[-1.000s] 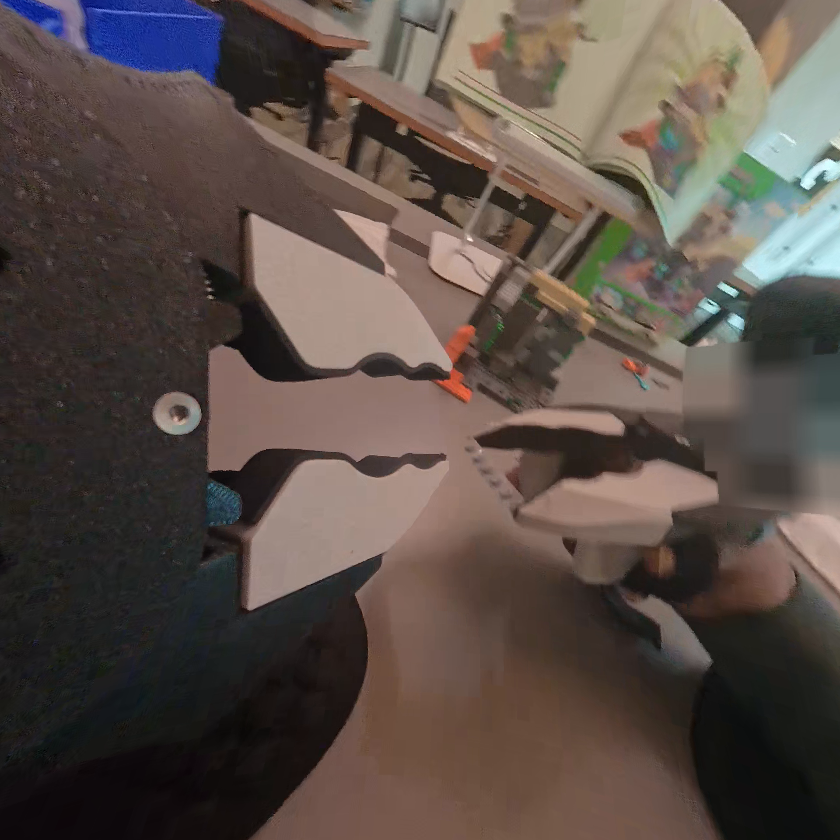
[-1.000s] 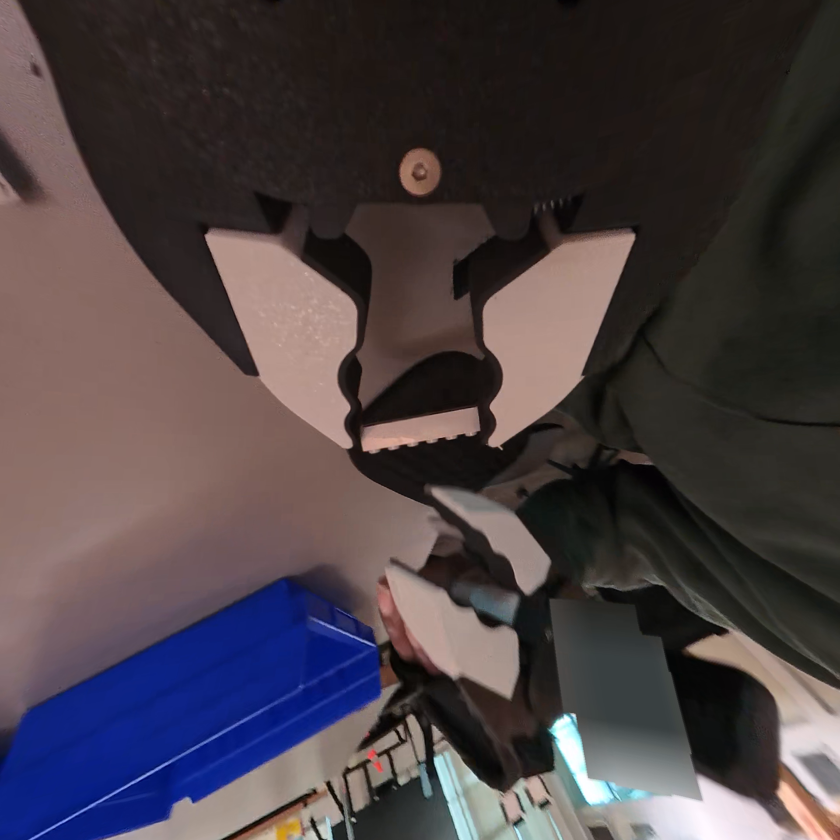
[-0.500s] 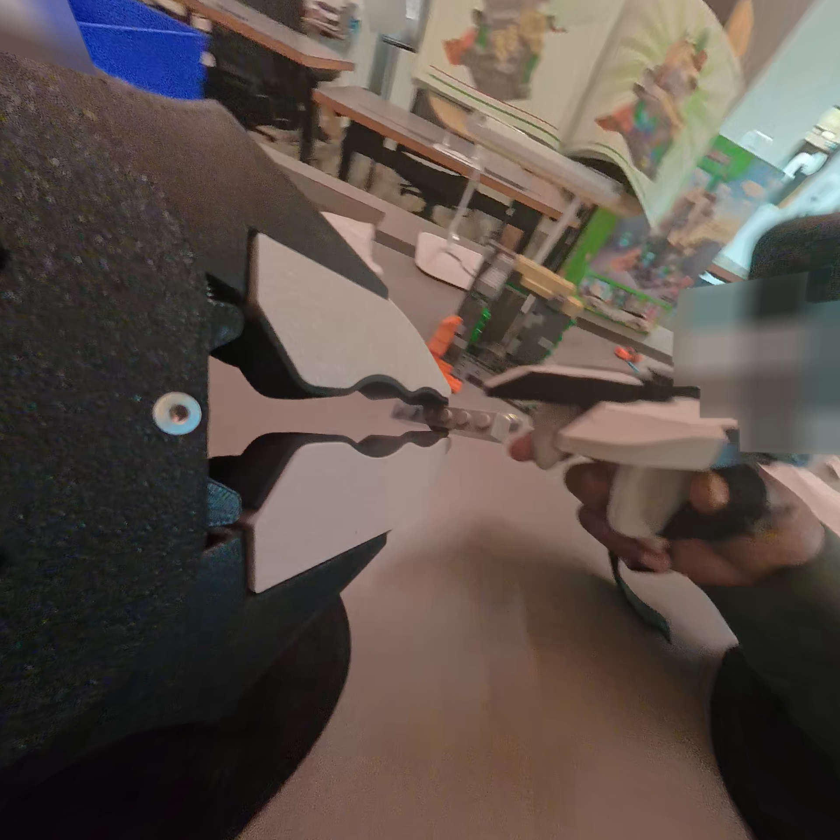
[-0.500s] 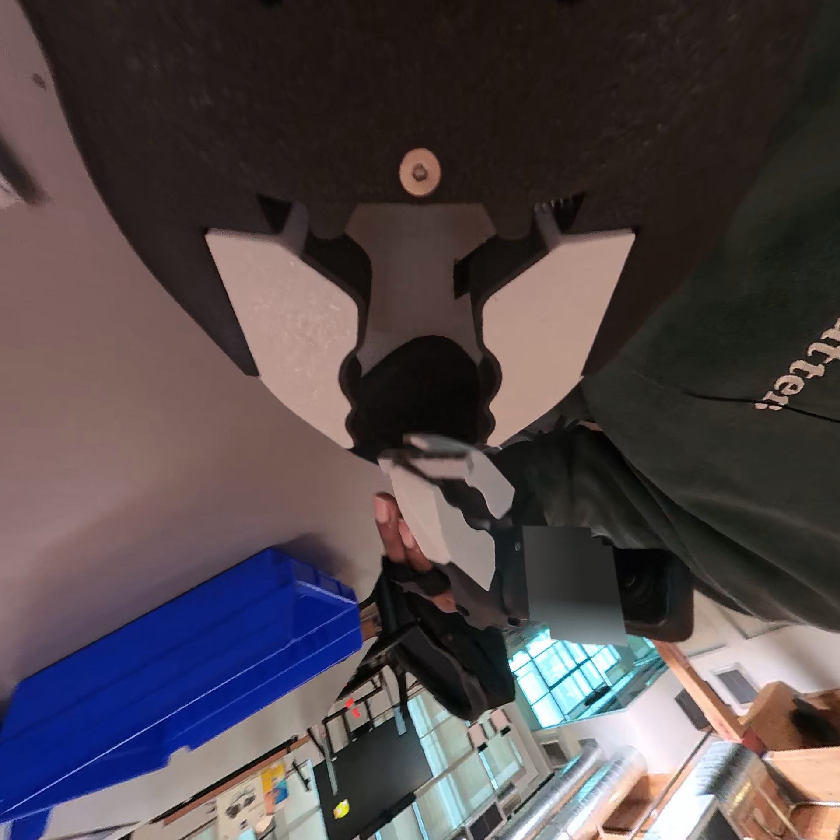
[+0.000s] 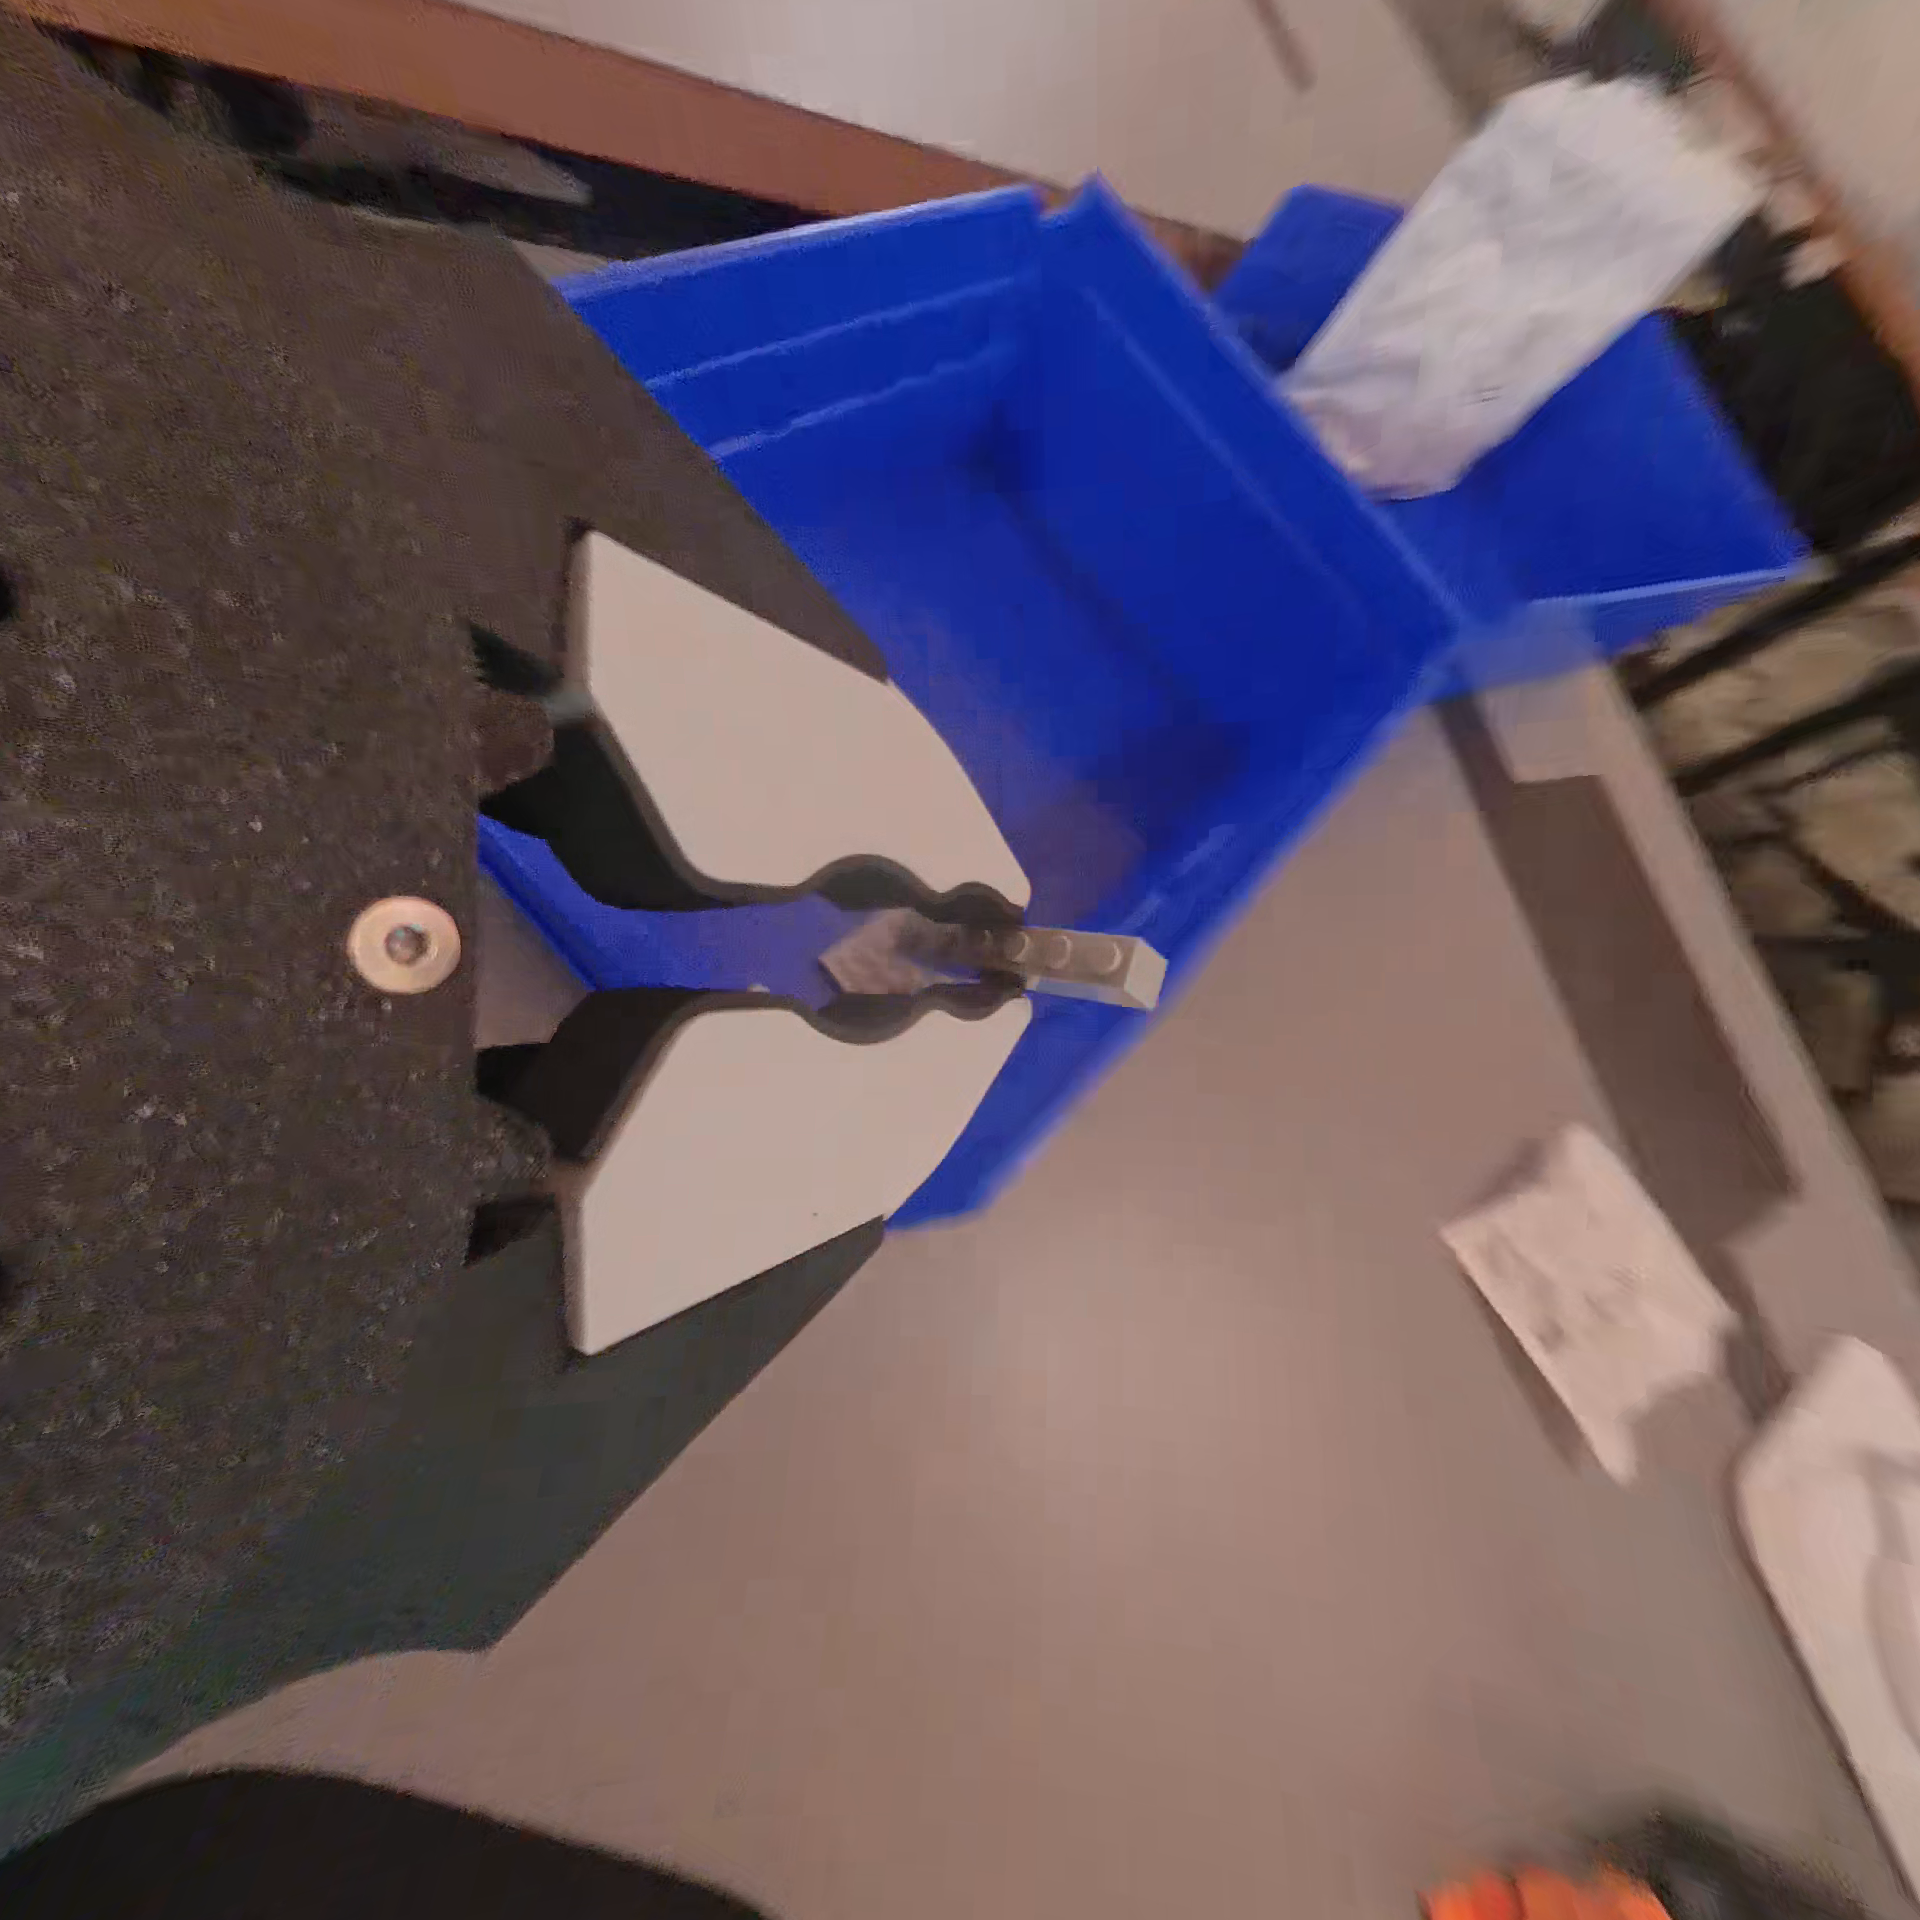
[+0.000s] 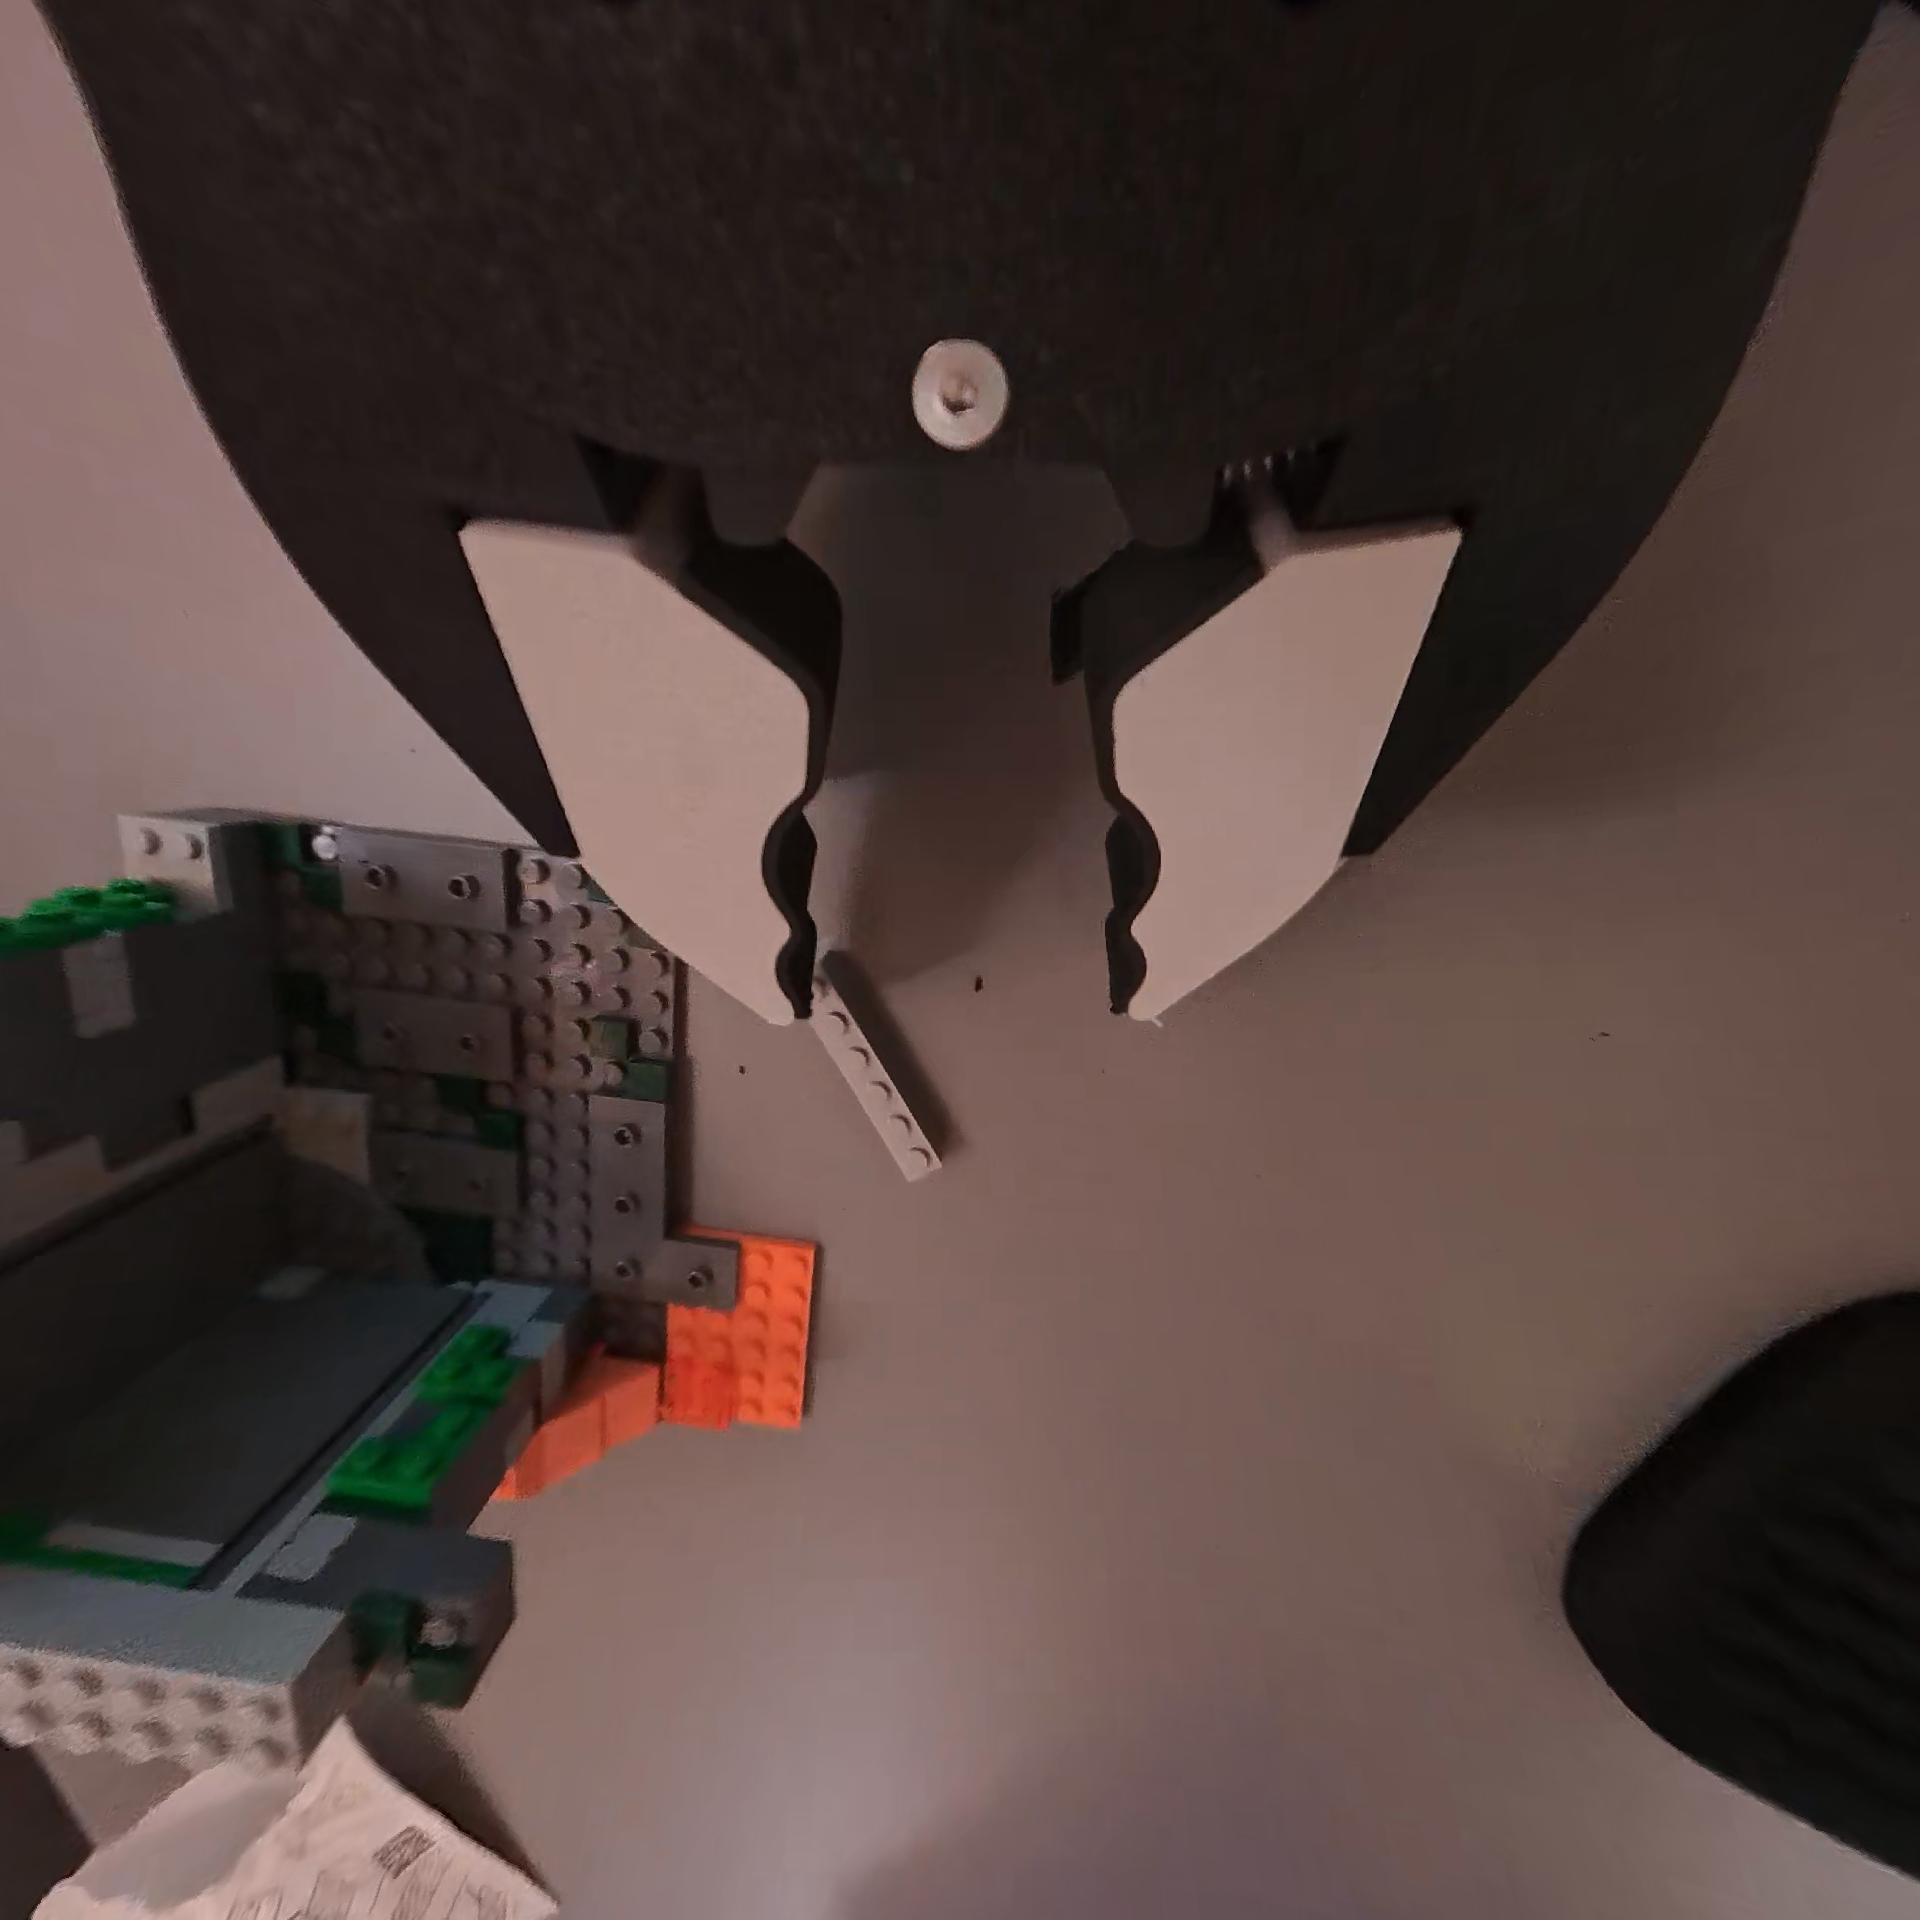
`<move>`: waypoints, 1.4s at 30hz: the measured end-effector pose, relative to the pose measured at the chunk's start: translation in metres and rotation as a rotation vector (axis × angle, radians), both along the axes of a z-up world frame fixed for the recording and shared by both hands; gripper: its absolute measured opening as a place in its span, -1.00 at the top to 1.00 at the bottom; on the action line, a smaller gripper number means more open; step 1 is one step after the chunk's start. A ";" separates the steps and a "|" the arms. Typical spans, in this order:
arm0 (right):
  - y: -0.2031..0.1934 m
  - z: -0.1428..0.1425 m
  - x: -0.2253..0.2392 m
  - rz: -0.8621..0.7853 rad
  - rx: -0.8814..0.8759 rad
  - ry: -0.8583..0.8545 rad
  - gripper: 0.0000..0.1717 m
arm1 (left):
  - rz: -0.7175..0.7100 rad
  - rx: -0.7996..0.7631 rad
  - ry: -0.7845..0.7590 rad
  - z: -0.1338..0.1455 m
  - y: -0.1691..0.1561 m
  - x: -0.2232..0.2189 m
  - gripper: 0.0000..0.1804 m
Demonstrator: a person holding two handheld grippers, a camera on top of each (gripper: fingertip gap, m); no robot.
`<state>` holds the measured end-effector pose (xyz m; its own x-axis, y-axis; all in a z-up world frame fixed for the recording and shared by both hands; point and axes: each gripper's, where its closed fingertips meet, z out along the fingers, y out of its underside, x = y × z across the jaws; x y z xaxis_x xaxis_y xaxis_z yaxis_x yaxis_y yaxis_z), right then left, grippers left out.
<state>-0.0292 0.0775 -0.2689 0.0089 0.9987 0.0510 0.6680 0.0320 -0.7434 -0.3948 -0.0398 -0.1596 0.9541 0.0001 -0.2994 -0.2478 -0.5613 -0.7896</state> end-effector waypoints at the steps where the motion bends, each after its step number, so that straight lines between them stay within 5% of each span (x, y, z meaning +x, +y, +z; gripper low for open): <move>1: 0.001 -0.004 -0.001 -0.002 0.008 -0.009 0.37 | 0.030 -0.037 -0.016 -0.011 -0.001 -0.011 0.88; 6: 0.010 -0.011 -0.008 -0.029 0.030 -0.008 0.37 | 0.059 -0.189 -0.116 -0.053 -0.004 -0.025 0.87; 13: 0.025 -0.012 -0.010 -0.046 0.017 -0.011 0.52 | 0.015 -0.268 -0.172 -0.071 -0.002 -0.013 0.86; 17: 0.020 -0.014 -0.009 -0.003 0.098 -0.062 0.88 | 0.005 -0.255 -0.180 -0.069 0.001 -0.008 0.79; 24: 0.004 -0.008 -0.014 0.034 0.066 -0.046 0.91 | -0.026 -0.068 -0.078 -0.025 0.005 0.004 0.77; 33: -0.048 0.030 -0.048 0.099 -0.127 0.170 0.91 | -0.465 0.066 0.055 0.004 0.012 0.127 0.62; 42: -0.113 0.050 -0.065 0.274 -0.378 0.262 0.91 | -0.970 0.002 0.376 -0.049 0.004 0.267 0.53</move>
<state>-0.0941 -0.0357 -0.2191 -0.2901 0.9147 -0.2813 0.4629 -0.1231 -0.8778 -0.1280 -0.0359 -0.2083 0.3896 -0.7166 -0.5785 -0.8224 0.0121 -0.5688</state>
